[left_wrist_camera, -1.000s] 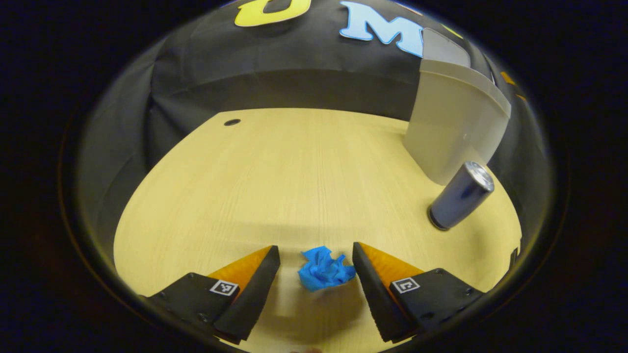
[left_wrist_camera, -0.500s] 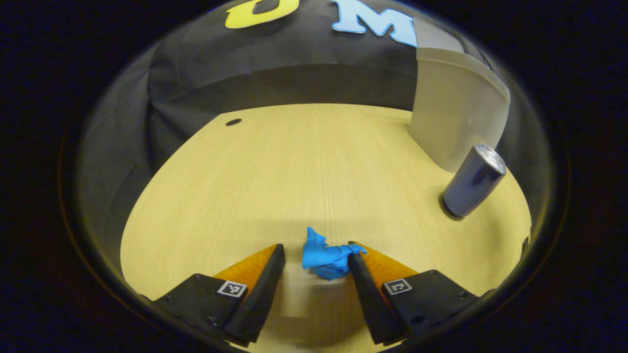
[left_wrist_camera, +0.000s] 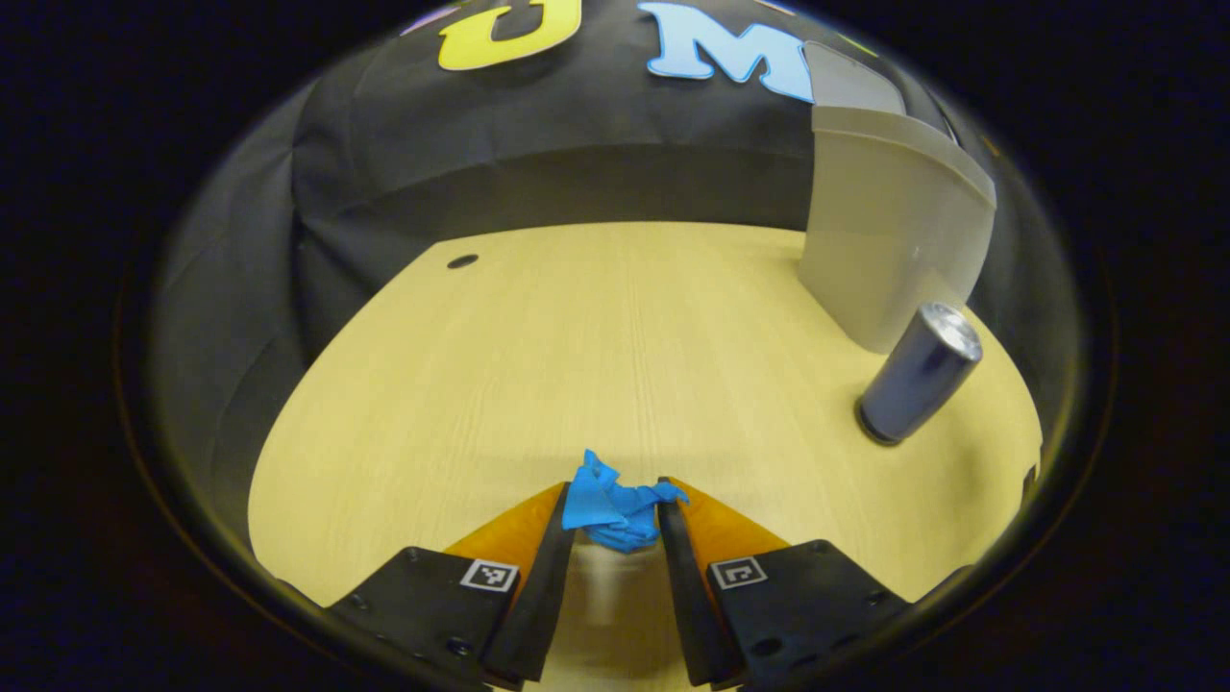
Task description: Press the lid of the desktop garbage bin to open it, pick up the crumpled paper on the desktop and throw it into the bin, then pick up the pop can on the desktop and drop it into the bin, and finally close the garbage bin lid.
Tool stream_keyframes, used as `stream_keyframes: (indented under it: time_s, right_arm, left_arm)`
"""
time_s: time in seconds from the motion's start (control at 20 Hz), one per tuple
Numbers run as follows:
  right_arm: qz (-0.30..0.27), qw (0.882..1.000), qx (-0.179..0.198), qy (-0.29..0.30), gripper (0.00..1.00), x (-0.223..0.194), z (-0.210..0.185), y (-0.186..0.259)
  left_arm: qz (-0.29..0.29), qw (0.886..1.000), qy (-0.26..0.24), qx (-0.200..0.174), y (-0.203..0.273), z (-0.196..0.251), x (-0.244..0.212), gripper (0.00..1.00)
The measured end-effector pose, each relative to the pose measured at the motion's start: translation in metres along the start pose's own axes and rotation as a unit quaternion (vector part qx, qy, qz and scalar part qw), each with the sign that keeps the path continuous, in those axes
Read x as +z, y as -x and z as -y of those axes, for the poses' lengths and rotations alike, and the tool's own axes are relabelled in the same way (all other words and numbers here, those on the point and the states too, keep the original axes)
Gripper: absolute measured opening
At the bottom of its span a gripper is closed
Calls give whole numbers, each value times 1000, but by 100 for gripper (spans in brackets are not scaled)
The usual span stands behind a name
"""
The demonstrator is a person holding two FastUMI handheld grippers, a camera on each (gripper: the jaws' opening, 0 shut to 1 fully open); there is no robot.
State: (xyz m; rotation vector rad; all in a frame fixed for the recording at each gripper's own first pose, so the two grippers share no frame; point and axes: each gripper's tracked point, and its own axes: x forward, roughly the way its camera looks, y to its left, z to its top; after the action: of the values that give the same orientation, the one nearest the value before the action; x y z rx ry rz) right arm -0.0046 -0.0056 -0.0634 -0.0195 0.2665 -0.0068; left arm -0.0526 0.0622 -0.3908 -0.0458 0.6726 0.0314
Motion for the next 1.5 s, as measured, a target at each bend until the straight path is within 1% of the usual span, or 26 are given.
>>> stream_keyframes:
  time_s: [0.3,0.6,0.85,1.15,1.25,1.5]
  right_arm:
    - [3,1000,0,-17,71,-4,2,4]
    - [6,999,-12,-33,71,-10,18,9]
    - [5,998,-33,-47,71,-20,41,18]
    - [-1,996,-59,-63,71,-35,68,29]
    - [-3,995,-67,-69,71,-37,75,34]
    - [-6,992,-87,-86,71,-48,94,45]
  left_arm:
    - [65,998,-6,-24,13,19,79,58]
    - [125,990,-34,-50,22,52,163,58]
    - [176,980,-43,-86,32,99,232,58]
    - [225,963,-57,-137,48,169,304,58]
    - [235,957,-56,-157,53,194,320,58]
    - [245,949,-65,-189,53,242,344,58]
